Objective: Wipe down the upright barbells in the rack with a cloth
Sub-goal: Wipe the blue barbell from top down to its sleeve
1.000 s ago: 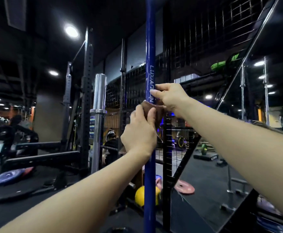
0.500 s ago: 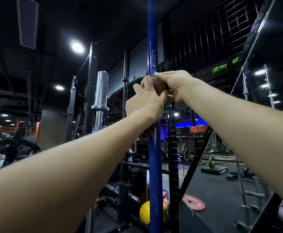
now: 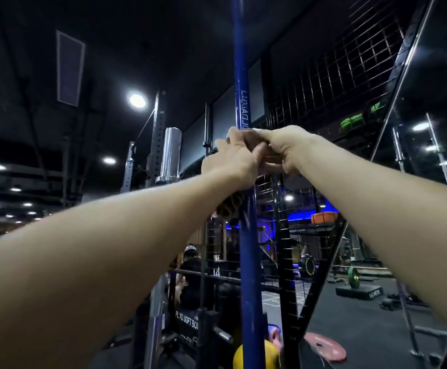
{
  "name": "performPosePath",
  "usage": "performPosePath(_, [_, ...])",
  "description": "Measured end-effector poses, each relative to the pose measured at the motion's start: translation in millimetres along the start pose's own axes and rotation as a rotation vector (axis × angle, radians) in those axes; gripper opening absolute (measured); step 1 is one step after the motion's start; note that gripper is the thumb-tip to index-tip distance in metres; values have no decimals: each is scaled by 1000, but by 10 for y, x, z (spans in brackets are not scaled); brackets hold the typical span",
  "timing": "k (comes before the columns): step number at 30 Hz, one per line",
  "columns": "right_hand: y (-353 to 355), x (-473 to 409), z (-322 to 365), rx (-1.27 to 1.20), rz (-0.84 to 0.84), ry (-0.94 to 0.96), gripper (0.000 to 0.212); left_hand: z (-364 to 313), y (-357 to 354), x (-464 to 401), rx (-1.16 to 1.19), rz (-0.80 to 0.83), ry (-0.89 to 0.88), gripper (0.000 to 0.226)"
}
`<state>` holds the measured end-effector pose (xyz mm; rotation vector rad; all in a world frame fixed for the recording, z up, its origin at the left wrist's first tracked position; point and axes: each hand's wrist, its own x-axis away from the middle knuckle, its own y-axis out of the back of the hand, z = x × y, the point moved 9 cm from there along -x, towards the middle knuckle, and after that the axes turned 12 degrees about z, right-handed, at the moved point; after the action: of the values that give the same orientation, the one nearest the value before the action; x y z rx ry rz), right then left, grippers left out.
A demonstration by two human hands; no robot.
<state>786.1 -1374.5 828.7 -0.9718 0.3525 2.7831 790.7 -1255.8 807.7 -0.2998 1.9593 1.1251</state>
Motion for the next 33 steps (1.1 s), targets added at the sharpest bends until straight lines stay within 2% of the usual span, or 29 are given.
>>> performPosePath(5, [16,22,-218,-174,-7,72,25,19,-169,92,9,-17,-14,55])
performPosePath(10, [-180,312,-712,-290,155,41,21,184,-569,579,-47,85,-74,53])
performPosePath(13, [-206,460,-810,-319,214,30,23,240,-578,683,-108,107,-68,59])
performPosePath(15, [-216,515,-780,-331,216,31,27,197,-451,547,-119,84,-65,60])
performPosePath(18, [-227,545,-790,-359,196,24,33,117,-223,239,-4,45,-20,57])
performPosePath(22, [-220,593,-954,-408,222,8,33,102,-281,237,16,17,-5,51])
performPosePath(28, [-296,789,-1207,-491,248,-21,28,299,-733,850,-56,136,-62,53])
performPosePath(30, [-323,847,-1261,-515,241,-44,30,333,-709,831,-97,146,-49,62])
performPosePath(33, [-309,880,-1288,-489,232,-66,33,241,-465,499,-35,116,-11,63])
